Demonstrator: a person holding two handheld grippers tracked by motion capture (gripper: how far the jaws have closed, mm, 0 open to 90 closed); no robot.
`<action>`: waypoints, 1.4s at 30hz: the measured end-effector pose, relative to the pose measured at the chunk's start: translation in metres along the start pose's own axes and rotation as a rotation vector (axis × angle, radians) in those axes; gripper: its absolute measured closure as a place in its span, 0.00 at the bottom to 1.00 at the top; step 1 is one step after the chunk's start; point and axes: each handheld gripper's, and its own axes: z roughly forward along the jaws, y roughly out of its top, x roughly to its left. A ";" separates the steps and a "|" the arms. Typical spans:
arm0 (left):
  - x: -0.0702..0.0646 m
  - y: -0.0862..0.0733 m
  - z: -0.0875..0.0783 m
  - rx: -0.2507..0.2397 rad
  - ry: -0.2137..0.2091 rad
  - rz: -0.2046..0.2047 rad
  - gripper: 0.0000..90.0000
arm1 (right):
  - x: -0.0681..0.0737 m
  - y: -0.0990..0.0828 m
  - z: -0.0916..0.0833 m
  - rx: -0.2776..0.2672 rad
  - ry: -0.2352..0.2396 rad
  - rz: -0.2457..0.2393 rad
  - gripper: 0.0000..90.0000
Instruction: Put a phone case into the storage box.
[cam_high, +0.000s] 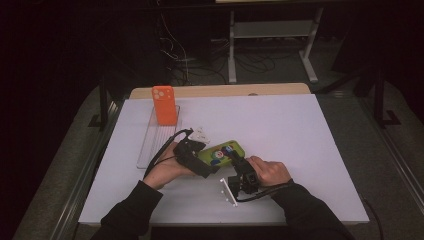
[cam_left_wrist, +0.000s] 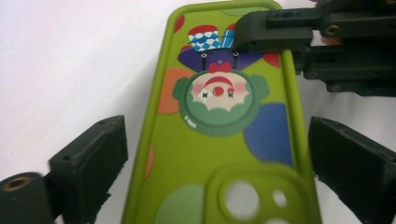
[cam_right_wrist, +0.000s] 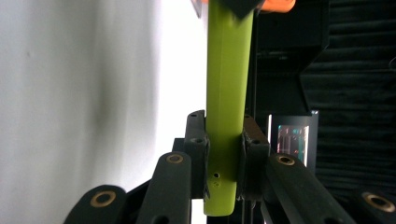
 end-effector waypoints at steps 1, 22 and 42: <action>0.002 0.000 -0.002 0.016 0.009 0.033 0.03 | -0.001 -0.001 0.001 0.001 0.004 -0.006 0.84; 0.009 -0.005 -0.003 -0.015 0.017 -0.015 0.00 | -0.027 -0.040 0.007 0.060 0.176 0.398 0.84; 0.012 -0.005 -0.005 -0.001 0.029 -0.022 0.00 | -0.049 -0.067 0.015 0.028 0.454 1.060 0.84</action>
